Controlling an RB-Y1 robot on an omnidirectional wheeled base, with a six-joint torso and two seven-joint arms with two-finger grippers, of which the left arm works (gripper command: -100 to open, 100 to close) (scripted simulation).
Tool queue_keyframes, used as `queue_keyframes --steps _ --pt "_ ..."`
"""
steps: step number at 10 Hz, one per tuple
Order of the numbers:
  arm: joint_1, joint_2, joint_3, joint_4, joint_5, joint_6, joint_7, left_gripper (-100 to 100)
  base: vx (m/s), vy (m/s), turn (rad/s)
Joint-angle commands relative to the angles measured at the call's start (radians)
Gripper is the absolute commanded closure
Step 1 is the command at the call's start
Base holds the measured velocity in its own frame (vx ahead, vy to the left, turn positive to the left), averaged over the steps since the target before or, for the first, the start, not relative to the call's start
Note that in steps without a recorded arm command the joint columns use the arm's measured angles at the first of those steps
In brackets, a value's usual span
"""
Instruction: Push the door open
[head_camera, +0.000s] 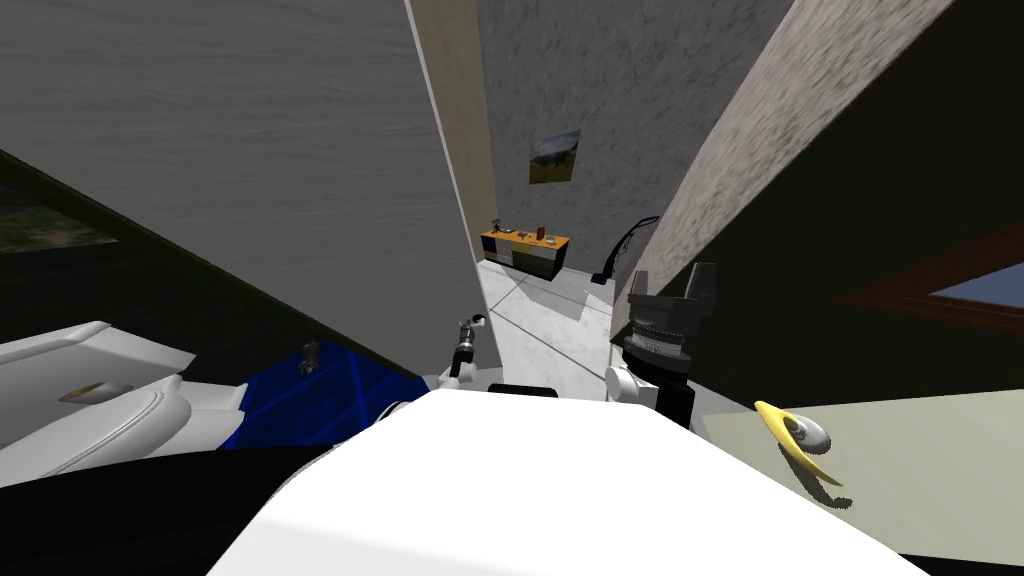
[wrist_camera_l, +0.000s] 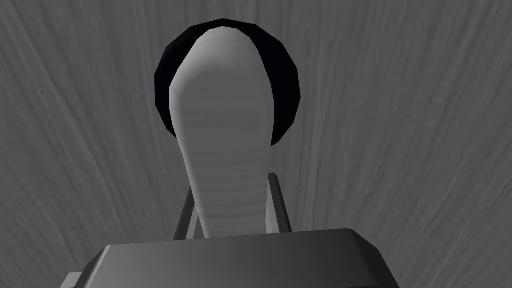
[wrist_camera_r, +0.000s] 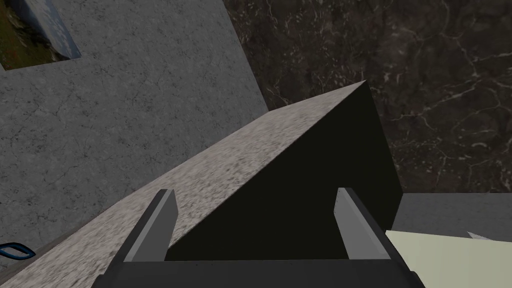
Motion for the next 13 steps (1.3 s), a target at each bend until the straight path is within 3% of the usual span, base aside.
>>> queue_keyframes --steps 1,2,13 --pt "-0.013 0.0 0.011 0.011 0.008 -0.005 -0.003 100 0.208 -0.087 0.053" --pt "-0.006 0.004 0.01 0.013 0.006 -0.002 -0.003 100 0.096 -0.027 0.043" --pt "-0.005 0.024 0.113 0.022 0.074 -0.012 -0.044 100 0.181 -0.052 0.049"
